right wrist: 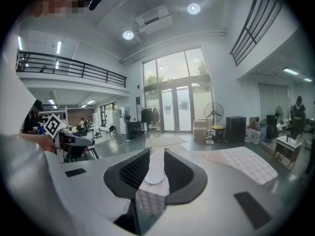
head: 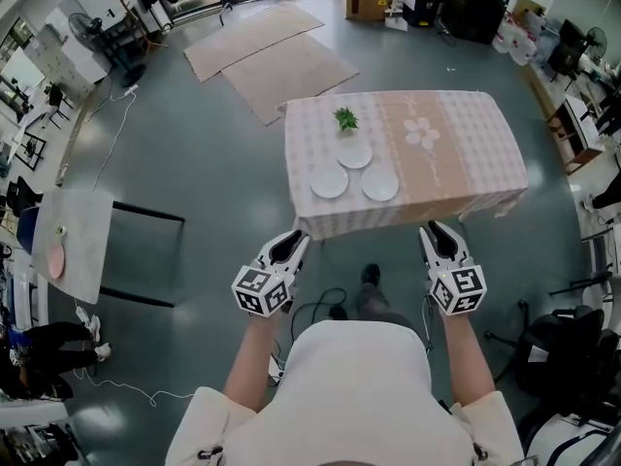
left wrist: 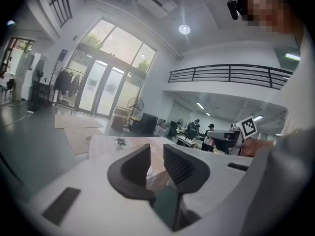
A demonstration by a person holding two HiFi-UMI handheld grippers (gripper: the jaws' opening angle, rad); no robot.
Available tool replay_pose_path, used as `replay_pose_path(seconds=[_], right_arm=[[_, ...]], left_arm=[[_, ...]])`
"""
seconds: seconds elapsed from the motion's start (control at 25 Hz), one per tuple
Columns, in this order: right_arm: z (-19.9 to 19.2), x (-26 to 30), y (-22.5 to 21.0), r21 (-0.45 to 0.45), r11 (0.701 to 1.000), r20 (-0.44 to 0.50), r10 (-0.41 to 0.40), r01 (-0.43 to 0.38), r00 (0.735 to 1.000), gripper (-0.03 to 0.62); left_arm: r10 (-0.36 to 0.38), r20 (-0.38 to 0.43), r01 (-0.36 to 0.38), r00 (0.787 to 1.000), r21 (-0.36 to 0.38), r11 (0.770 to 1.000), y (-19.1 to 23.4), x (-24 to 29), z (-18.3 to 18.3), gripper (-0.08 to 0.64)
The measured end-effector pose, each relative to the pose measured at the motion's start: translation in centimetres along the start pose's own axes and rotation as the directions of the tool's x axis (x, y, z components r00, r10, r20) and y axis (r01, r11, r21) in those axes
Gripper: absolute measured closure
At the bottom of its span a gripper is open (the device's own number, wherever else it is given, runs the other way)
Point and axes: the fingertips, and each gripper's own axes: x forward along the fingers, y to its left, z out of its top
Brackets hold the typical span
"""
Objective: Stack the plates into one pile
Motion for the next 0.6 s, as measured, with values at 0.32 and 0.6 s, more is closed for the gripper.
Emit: replay_pose_path(seconds=[0.32,0.6], right_arm=[[0.2,3.8,-2.0,0.015,0.999,-0.031,0.033,-0.032,0.999,0.482],[0.3,8.9,-5.3,0.025,0.997,-0.058,0.071,-0.069,0.996,0.482]], left_arm=[[0.026,-0.019,-0.026,0.999,-0.014,1.000,1.4,2.9,1.1,0.472],[0.042,-0.034,-0.043,0.999,-0.017,0.999,3.4,7.6,2.1,0.472]])
